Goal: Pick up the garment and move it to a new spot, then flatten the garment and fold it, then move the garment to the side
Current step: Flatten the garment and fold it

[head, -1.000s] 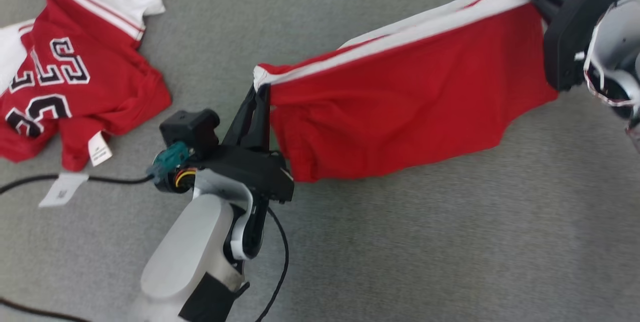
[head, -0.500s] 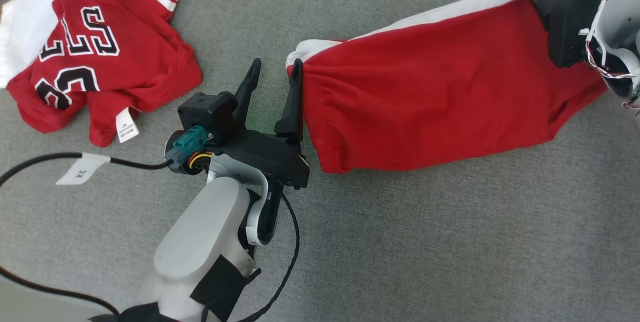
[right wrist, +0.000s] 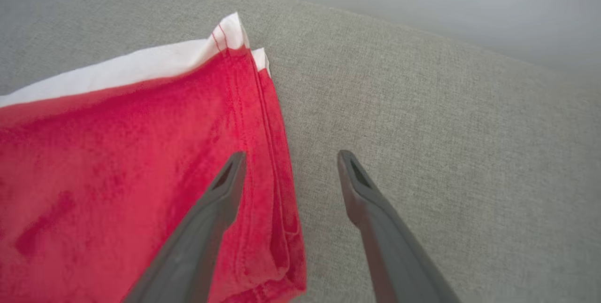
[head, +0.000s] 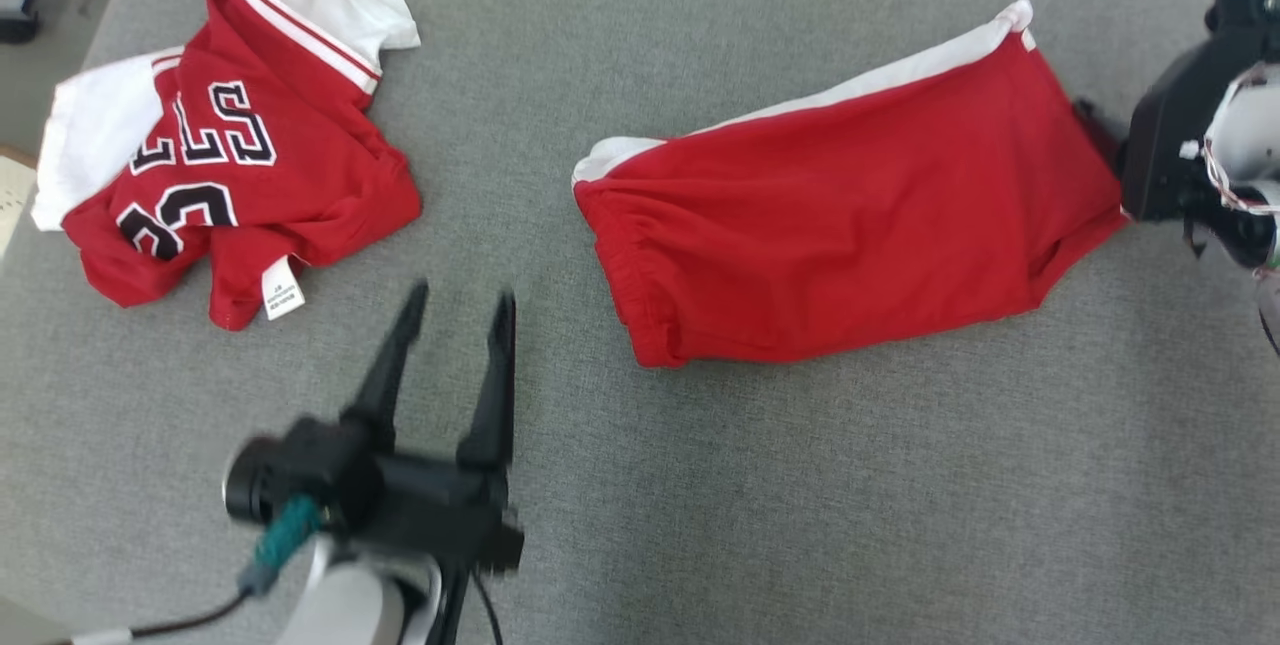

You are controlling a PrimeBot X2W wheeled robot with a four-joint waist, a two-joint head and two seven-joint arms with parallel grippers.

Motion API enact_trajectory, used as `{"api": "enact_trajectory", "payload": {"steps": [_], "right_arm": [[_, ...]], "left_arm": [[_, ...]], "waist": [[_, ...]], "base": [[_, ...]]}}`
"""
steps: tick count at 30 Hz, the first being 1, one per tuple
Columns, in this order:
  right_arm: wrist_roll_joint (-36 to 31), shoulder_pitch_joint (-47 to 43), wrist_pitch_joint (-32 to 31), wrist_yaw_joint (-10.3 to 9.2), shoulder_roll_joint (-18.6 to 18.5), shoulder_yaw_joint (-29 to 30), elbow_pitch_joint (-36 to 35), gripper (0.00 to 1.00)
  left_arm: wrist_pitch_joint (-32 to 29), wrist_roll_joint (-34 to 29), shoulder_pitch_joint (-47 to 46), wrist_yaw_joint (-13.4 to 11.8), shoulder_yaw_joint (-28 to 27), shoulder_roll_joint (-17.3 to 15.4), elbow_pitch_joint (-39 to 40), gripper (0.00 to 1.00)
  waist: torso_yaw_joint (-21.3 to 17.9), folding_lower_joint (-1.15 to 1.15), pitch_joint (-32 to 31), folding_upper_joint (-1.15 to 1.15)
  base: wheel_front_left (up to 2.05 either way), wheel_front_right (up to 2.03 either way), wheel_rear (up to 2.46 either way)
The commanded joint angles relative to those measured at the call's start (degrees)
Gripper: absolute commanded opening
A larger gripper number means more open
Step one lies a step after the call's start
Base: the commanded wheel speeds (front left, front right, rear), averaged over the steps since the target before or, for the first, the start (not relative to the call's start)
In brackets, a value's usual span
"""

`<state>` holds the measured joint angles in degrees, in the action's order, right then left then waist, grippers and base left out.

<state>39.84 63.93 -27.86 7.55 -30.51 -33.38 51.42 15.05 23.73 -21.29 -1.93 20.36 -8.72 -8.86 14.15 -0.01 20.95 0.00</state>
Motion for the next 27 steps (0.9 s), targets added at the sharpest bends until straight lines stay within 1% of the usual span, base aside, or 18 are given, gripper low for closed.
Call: {"api": "enact_trajectory", "payload": {"steps": [1,5,11,15,18,20,21,22,24,25,27], "right_arm": [[0.0,-1.0,-0.8,-0.13,0.5,0.7,0.9,1.0],[-0.7,-2.3,-1.8,-0.13,1.5,2.6,3.2,1.0],[-2.7,-0.8,-4.0,-0.14,2.6,4.8,7.5,1.0],[-4.0,-0.9,-7.8,-0.12,4.8,5.5,11.7,1.0],[-4.5,-1.3,-10.7,0.1,6.5,5.0,12.7,1.0],[-4.6,-1.6,-11.9,0.16,6.9,4.6,12.5,1.0],[-4.7,-1.8,-12.3,0.17,7.0,4.4,12.3,0.85],[-4.9,-2.1,-12.6,0.17,7.0,4.2,12.1,0.44],[-5.2,-3.1,-13.3,0.17,7.0,3.3,11.6,0.18],[-5.2,-3.5,-13.5,0.17,6.8,3.1,11.2,0.0],[-5.2,-3.8,-13.8,0.16,6.5,3.0,11.1,0.0]], "left_arm": [[0.2,-0.8,2.4,0.8,0.3,-0.5,-0.1,1.0],[0.2,-1.3,5.9,2.9,0.8,-1.1,-1.5,1.0],[0.2,-1.9,7.4,4.8,2.3,-1.9,-2.7,1.0],[-0.3,-1.9,7.2,4.7,2.7,-2.5,-3.1,1.0],[-0.4,-1.7,7.2,4.6,2.6,-2.7,-3.1,1.0],[-0.7,-1.4,7.4,4.4,2.5,-2.9,-3.0,1.0],[-0.7,-1.3,7.6,4.3,2.5,-3.0,-2.9,1.0],[-0.7,-1.1,7.8,4.3,2.5,-3.1,-2.9,1.0],[-0.8,-1.1,8.0,4.3,2.7,-3.0,-2.9,1.0],[-0.8,-1.0,8.2,4.4,2.8,-3.0,-2.9,1.0],[-0.8,-1.0,8.3,4.3,3.0,-2.9,-2.8,1.0]], "waist": [[0.0,0.01,-1.0,0.0],[1.1,0.01,-0.5,0.0],[3.1,0.01,1.1,0.0],[4.7,0.01,1.2,0.0],[5.0,0.01,1.2,0.0],[5.1,0.01,1.3,0.0],[5.1,0.01,1.3,0.0],[5.1,0.01,1.2,0.0],[5.1,0.01,1.1,0.0],[5.0,0.01,1.0,0.0],[5.0,0.01,0.9,0.0]], "base": [[0.0,0.0,0.0],[0.0,0.0,0.0],[0.0,0.0,0.0],[0.0,0.0,0.0],[0.0,0.0,0.0],[0.0,0.0,0.0],[0.0,0.0,0.0],[0.0,0.0,0.0],[0.0,0.0,0.0],[0.0,0.0,0.0],[0.0,0.0,0.0]]}}
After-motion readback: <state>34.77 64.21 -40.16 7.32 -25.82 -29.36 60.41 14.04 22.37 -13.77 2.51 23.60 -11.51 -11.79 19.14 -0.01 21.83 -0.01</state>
